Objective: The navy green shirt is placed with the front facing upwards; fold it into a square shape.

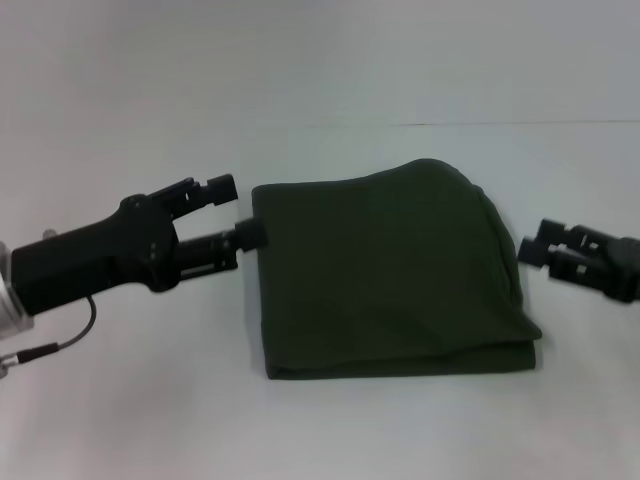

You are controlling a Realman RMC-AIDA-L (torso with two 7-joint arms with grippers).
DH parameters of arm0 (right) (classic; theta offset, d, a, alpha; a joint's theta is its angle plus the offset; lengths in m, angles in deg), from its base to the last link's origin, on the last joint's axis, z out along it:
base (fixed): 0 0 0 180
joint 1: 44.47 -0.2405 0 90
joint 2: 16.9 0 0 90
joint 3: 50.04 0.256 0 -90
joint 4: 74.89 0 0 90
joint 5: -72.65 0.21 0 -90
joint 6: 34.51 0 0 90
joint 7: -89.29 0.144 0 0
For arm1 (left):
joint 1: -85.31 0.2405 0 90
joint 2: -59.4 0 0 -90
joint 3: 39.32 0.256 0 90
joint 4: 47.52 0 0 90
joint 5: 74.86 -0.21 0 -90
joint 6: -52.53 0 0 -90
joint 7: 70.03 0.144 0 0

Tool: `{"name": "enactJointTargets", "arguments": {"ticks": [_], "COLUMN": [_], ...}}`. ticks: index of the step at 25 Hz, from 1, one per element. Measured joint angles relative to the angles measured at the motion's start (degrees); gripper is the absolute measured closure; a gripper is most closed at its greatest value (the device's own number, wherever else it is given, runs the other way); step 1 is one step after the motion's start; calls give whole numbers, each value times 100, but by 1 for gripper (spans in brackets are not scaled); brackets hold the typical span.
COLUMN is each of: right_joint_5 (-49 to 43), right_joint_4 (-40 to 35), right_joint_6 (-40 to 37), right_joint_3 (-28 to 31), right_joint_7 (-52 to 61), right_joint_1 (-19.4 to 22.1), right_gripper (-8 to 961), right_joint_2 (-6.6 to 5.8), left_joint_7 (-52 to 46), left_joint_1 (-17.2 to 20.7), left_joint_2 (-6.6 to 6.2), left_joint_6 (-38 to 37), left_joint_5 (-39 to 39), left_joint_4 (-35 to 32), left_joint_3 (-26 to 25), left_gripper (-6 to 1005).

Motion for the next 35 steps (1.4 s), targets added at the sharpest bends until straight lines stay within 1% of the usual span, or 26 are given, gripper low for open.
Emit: {"name": "enactJointTargets", "arguments": {"ticks": [2, 4, 6, 8, 11, 13, 16, 18, 27, 35], "right_joint_5": [-84, -226, -393, -490, -565, -668, -831, -871, -943, -953], "right_joint_4": [-12, -58, -171, -318, -429, -459, -466, -467, -470, -470], "right_joint_6": [-162, -292, -410, -482, -494, -514, -570, -595, -616, -596], "right_joint_3": [-108, -306, -532, -768, -957, -991, -996, -1003, -987, -995], "right_joint_7": [-252, -367, -403, -466, -536, -552, -566, -570, -626, -629], "right_joint_1": [-18, -83, -150, -183, -182, -182, -197, -193, -141, -143], "right_gripper": [37, 37, 38, 40, 44, 48, 52, 52, 53, 53], "right_joint_2": [21, 23, 39, 92, 134, 121, 57, 36, -8, -10], "left_joint_7": [299, 503, 527, 470, 415, 413, 413, 413, 317, 200], "left_joint_1": [83, 113, 67, -5, -55, -58, -44, -24, -7, -57], "left_joint_2": [19, 7, -39, -70, -95, -106, -108, -109, -109, -116], "left_joint_6": [-15, -24, -60, -144, -282, -308, -312, -314, -335, -374], "left_joint_5": [-29, -126, -388, -727, -1099, -1203, -1237, -1248, -1257, -1328], "left_joint_4": [-32, -40, -50, -88, -129, -135, -135, -135, -131, -132], "left_joint_3": [35, 87, 134, 144, 140, 119, 103, 97, 88, 106], "left_gripper": [141, 116, 104, 105, 105, 104, 105, 105, 107, 108]}}
